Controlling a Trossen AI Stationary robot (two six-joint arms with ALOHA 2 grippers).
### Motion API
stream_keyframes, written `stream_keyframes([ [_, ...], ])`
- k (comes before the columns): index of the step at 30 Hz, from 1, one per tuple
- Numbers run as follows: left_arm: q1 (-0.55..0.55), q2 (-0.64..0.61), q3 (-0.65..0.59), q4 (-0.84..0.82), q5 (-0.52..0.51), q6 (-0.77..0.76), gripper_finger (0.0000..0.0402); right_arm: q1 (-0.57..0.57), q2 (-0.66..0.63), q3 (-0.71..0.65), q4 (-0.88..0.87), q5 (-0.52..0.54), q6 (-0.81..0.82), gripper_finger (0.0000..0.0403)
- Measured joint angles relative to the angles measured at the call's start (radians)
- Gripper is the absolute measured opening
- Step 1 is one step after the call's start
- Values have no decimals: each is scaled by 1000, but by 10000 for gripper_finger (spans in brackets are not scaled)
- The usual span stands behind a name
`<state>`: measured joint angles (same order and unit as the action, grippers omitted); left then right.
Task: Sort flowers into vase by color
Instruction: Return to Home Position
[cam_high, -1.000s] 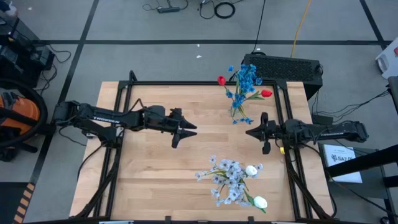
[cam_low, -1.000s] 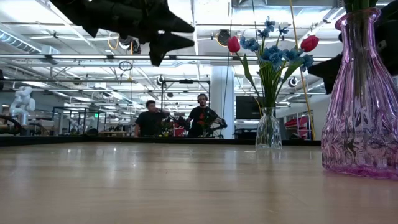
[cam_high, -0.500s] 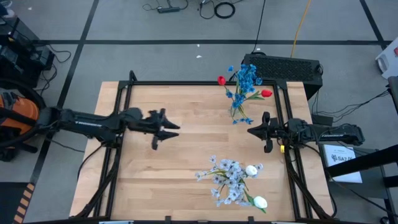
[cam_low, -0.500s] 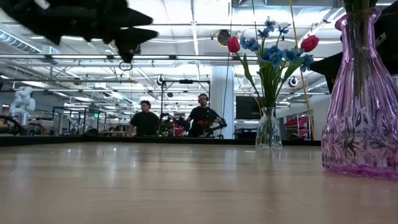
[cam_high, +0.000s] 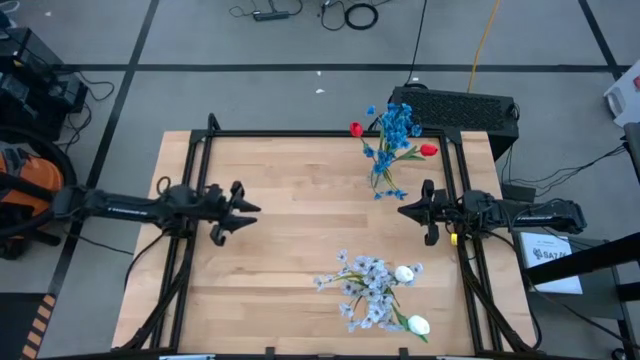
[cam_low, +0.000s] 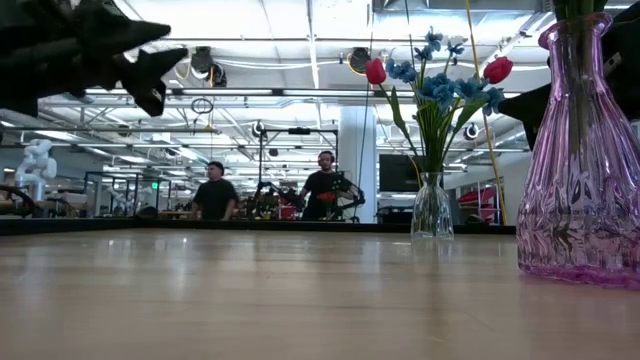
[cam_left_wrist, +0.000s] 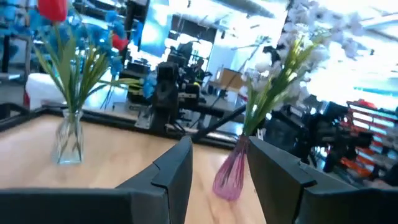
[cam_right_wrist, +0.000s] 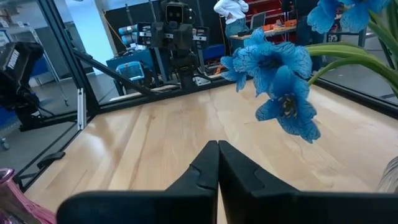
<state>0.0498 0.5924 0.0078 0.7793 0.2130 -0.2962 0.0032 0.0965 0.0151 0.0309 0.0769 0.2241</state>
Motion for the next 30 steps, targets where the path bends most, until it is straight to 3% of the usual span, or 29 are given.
stream_keyframes([
  [9, 8, -189, -1, -133, 75, 39, 157, 0, 0, 0, 0, 1, 0, 0],
  [20, 41, -463, -2, -713, 103, 17, 157, 0, 0, 0, -1, 0, 0, 0],
  [30, 41, -455, -2, -713, 84, 16, 157, 0, 0, 0, 0, 0, 0, 0],
])
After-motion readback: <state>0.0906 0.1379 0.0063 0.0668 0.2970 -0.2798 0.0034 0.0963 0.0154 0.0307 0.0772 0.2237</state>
